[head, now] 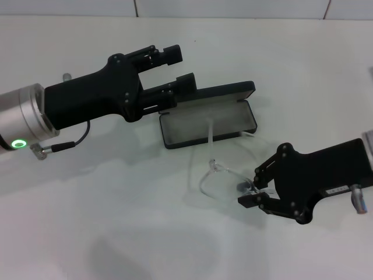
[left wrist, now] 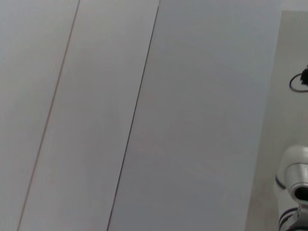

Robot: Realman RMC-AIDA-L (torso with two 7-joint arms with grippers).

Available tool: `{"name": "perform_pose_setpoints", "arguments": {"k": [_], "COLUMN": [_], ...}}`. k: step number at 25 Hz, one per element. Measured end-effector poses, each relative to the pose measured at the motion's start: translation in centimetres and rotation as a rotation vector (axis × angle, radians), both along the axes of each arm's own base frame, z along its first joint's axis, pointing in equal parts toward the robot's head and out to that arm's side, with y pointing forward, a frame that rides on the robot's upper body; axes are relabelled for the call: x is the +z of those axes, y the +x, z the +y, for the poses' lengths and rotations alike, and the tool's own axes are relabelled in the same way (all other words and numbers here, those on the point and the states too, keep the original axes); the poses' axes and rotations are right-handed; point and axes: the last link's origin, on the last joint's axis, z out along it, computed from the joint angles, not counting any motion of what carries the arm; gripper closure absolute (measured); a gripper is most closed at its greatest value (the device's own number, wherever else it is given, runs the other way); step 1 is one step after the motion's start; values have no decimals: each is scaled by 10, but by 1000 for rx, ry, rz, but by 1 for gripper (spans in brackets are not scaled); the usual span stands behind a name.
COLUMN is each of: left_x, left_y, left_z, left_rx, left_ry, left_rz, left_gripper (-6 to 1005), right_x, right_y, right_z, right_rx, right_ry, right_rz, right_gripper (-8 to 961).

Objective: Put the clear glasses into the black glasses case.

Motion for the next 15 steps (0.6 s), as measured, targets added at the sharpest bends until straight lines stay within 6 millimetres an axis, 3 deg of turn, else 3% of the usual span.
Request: {"name": "perform_pose_setpoints", "arguments": {"k": [7,15], "left_x": [0,-8], "left_y": [9,22], "left_z": [1,4], "left_rx": [-31,-68], "left_ry": [-38,-100], "left_rz": [-15,6], "left_gripper": [305,305], "right_x": [2,-5], "right_y": [27,43], "right_z": [-7,-7], "right_rx": [168,271], "right_ry": [84,194], "right_rz": [238,374], "right_gripper": [832,833]}}
